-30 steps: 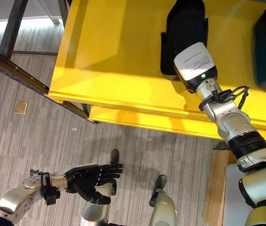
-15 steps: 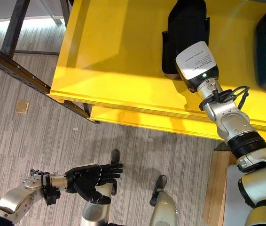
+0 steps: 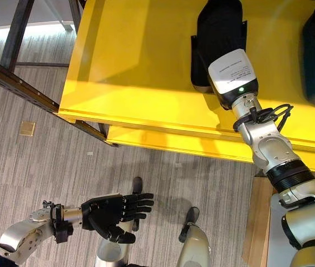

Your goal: Move parts from the plastic box to the shelf.

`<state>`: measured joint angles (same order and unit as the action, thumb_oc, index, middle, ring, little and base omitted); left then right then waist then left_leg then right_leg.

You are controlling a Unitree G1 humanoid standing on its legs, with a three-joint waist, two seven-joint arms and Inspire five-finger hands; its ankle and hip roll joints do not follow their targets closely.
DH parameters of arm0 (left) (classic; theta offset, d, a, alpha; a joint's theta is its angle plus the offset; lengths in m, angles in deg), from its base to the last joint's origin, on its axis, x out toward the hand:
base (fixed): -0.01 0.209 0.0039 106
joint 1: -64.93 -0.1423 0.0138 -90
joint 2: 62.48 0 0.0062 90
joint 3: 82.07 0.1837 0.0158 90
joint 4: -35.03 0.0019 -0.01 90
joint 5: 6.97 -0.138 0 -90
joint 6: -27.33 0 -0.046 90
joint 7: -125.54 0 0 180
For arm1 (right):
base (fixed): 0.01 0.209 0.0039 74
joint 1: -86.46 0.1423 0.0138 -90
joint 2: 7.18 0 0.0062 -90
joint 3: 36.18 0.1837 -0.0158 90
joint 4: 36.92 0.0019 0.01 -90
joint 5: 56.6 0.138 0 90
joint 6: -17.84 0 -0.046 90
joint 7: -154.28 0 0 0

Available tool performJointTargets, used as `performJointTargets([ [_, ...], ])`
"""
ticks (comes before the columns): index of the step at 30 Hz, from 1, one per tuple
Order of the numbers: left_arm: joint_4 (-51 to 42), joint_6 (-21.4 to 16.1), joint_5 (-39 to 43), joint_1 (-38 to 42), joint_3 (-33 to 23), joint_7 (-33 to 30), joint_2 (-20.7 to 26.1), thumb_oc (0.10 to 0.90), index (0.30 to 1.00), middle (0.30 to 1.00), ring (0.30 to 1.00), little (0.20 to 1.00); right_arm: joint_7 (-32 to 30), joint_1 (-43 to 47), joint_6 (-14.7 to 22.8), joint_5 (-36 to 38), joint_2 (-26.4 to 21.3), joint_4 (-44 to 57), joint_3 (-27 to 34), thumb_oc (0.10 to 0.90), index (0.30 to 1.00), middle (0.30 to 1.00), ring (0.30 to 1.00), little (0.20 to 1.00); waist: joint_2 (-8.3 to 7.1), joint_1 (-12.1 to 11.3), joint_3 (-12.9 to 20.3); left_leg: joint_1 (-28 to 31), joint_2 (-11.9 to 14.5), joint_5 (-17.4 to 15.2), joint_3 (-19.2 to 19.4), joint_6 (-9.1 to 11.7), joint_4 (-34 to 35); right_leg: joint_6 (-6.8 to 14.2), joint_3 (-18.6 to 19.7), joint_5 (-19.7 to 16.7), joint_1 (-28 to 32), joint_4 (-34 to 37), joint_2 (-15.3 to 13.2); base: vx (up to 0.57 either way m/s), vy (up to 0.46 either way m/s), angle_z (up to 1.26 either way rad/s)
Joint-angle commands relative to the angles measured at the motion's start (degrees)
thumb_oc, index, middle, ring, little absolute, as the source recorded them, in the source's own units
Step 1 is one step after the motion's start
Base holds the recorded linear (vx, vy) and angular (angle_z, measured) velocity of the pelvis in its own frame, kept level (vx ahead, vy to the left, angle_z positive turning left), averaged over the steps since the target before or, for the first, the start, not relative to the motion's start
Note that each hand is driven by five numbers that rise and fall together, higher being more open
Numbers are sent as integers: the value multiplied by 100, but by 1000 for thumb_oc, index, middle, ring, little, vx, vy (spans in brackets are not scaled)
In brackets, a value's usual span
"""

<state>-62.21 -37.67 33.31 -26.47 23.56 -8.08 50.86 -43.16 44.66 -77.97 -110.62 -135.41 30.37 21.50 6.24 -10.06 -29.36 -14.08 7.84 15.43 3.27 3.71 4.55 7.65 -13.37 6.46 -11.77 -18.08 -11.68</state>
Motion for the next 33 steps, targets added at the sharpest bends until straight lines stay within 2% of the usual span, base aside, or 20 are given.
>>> performJointTargets([
  [1, -427, -59, 542, -213, 81, 288, -232, 900, 1000, 1000, 1000, 1000, -420, 418, -259, -434, -275, -28, 285, 900, 1000, 1000, 1000, 1000, -117, 122, 152, 230, 268, -892, 26, 107, -492, -251, 18, 99, -7, 100, 213, 0, 0, 0],
  [11, -405, -51, 527, -303, -20, 384, -267, 900, 1000, 1000, 1000, 1000, -679, -62, -507, -559, -224, 179, 603, 900, 1000, 1000, 1000, 1000, -109, 200, 180, 269, 275, -907, 64, 97, -482, -258, 80, 96, 25, 150, 234, -1, 2, -1],
  [17, -395, -68, 498, -343, -33, 389, -284, 900, 1000, 1000, 1000, 1000, -951, -133, -466, -549, -217, 154, 683, 900, 1000, 1000, 1000, 1000, -105, 202, 216, 286, 275, -920, 51, 93, -489, -266, 87, 104, 42, 146, 233, 0, 0, 0],
  [24, -350, -132, 537, -322, 20, 339, -318, 900, 1000, 1000, 1000, 1000, -2100, -149, 59, -422, -83, 338, 946, 900, 1000, 1000, 1000, 1000, -63, 234, 246, 322, 267, -927, 63, 85, -466, -275, 109, 111, 68, 170, 232, 3, 9, -1],
  [26, -337, 44, 487, -320, 48, 778, -353, 900, 1000, 1000, 1000, 1000, -2351, -305, 68, -249, -2, 658, 1210, 900, 1000, 1000, 1000, 1000, -52, 279, 264, 334, 251, -946, 77, 76, -469, -271, 119, 103, 69, 178, 223, 0, 0, 0],
  [28, -419, 63, 450, -365, 88, 994, -333, 900, 1000, 1000, 1000, 1000, -2396, -302, 131, -58, 17, 848, 1396, 900, 1000, 1000, 1000, 1000, -38, 318, 279, 332, 260, -949, 87, 82, -478, -277, 165, 117, 60, 170, 231, 2, 15, 0],
  [31, -428, -61, 627, -387, 197, 786, -306, 900, 1000, 1000, 1000, 1000, -2538, -319, 213, 228, 74, 969, 1565, 900, 1000, 1000, 1000, 1000, -17, 358, 294, 365, 261, -961, 104, 82, -466, -277, 206, 128, 66, 165, 231, 9, 38, -9],
  [32, -411, -170, 691, -360, 241, 427, -351, 900, 1000, 1000, 1000, 1000, -2532, -362, 237, 492, 237, 1222, 1730, 900, 1000, 1000, 1000, 1000, -8, 406, 317, 407, 255, -986, 126, 75, -459, -286, 233, 149, 74, 150, 232, 24, 55, -16],
  [33, -357, -219, 614, -344, 265, 358, -406, 900, 1000, 1000, 1000, 1000, -2533, -383, 457, 563, 409, 1440, 1887, 900, 1000, 1000, 1000, 1000, 1, 427, 334, 438, 247, -1001, 135, 71, -458, -301, 250, 169, 97, 148, 234, 27, 58, -14],
])
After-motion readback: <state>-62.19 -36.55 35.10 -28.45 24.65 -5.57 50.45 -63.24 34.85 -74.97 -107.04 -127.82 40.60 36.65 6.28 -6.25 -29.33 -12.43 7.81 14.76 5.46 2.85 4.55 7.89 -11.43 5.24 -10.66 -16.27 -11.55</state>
